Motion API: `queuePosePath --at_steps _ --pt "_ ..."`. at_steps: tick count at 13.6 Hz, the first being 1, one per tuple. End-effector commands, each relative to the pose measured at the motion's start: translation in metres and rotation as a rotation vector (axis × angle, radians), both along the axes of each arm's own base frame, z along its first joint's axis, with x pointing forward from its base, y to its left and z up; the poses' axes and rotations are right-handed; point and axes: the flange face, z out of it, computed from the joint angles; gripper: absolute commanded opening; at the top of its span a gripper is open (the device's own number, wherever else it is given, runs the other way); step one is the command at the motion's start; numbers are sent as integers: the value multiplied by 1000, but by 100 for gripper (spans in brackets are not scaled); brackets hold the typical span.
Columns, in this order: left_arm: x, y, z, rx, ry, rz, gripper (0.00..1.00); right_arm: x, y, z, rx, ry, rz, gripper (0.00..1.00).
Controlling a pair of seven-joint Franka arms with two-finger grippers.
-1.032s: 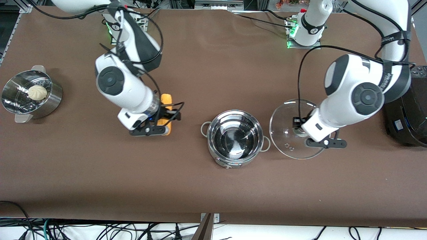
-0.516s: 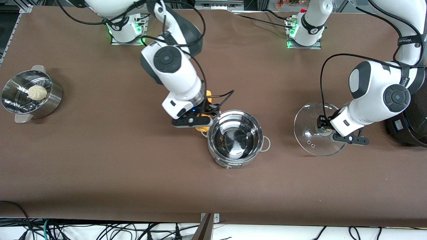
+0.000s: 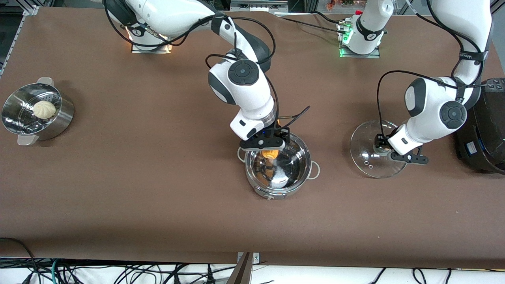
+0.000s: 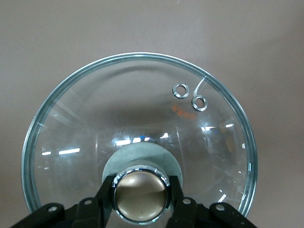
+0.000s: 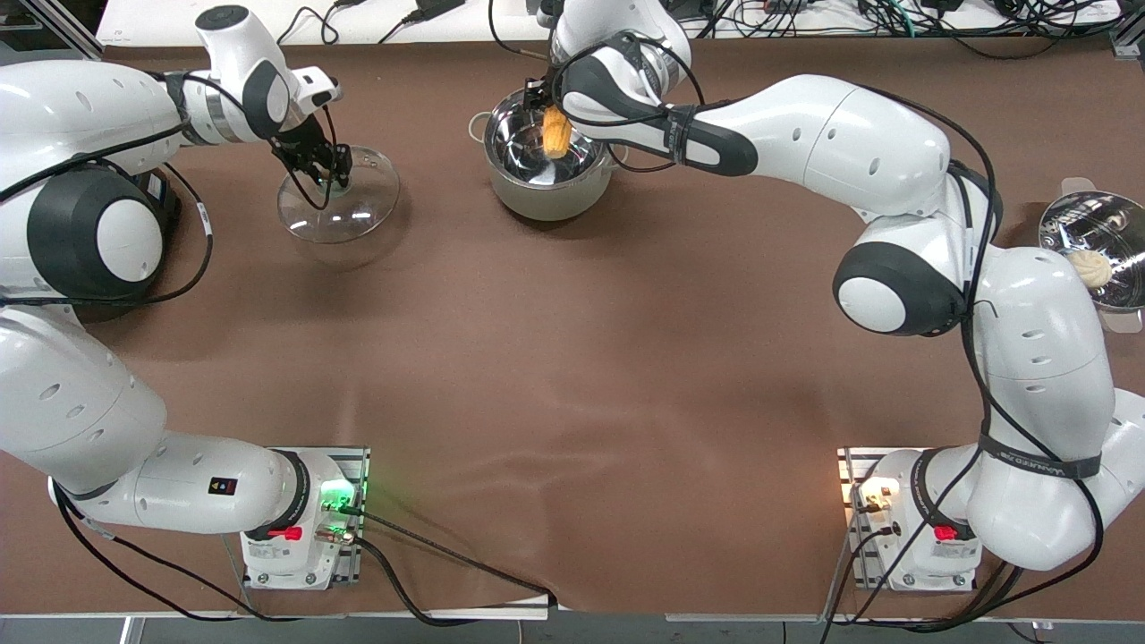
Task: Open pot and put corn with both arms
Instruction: 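Carry the corn over the pot while the left gripper lowers the lid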
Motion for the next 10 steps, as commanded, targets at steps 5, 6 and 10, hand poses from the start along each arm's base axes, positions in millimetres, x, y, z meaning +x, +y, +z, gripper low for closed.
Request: queuePosePath --at_steps 5,6,10 --pt "-5 20 -53 27 12 -4 0 8 9 -11 46 -59 -4 5" --pt "-5 20 -53 26 14 -4 0 9 10 -19 47 -62 -1 9" --pt "-4 21 -33 23 0 2 100 9 10 -55 3 -64 90 16"
